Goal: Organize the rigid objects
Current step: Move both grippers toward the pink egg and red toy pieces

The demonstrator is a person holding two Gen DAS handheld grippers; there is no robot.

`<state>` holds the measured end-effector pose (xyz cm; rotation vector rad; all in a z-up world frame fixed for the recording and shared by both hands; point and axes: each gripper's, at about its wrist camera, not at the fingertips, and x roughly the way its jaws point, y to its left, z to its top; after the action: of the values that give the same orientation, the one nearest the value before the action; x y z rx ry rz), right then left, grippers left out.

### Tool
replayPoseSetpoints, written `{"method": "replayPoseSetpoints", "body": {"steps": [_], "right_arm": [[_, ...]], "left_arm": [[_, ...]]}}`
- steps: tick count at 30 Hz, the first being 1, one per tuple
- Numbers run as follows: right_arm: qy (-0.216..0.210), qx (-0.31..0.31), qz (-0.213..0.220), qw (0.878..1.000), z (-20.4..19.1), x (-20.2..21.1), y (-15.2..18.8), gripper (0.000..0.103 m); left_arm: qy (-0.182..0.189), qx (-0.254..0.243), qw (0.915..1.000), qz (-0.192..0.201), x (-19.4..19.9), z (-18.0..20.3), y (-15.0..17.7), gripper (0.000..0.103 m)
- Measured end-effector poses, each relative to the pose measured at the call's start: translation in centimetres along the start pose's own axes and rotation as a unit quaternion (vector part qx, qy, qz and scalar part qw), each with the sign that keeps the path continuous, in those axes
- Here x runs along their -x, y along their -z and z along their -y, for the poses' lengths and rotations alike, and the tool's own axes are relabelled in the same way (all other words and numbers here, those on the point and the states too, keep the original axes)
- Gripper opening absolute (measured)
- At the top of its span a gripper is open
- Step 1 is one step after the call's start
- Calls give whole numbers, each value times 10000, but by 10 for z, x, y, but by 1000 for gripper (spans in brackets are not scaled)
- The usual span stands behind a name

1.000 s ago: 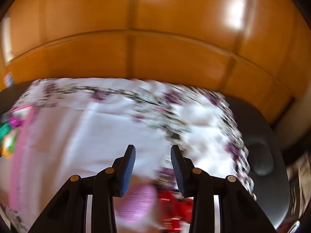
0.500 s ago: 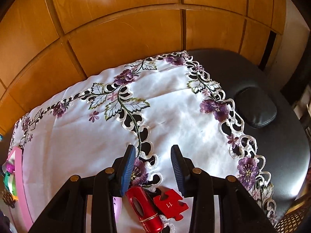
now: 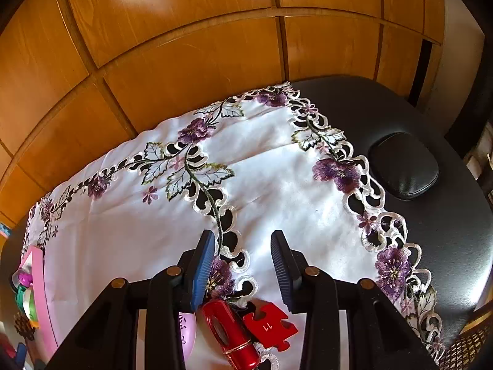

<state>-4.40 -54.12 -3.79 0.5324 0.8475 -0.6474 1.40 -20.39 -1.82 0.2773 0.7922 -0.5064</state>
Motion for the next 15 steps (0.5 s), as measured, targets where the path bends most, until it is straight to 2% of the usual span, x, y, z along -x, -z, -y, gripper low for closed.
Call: {"method": "replayPoseSetpoints", "body": {"steps": [6,15], "right_arm": [[-9,-139,78,9999,6,3,-2,38],[-194,-444,131,9987,16,8,-4,37]], "left_arm": [[613,-488,9968,-177,-13,42,-5,77],[1576,-946,9817,-506,-46,115,-23,77]]}}
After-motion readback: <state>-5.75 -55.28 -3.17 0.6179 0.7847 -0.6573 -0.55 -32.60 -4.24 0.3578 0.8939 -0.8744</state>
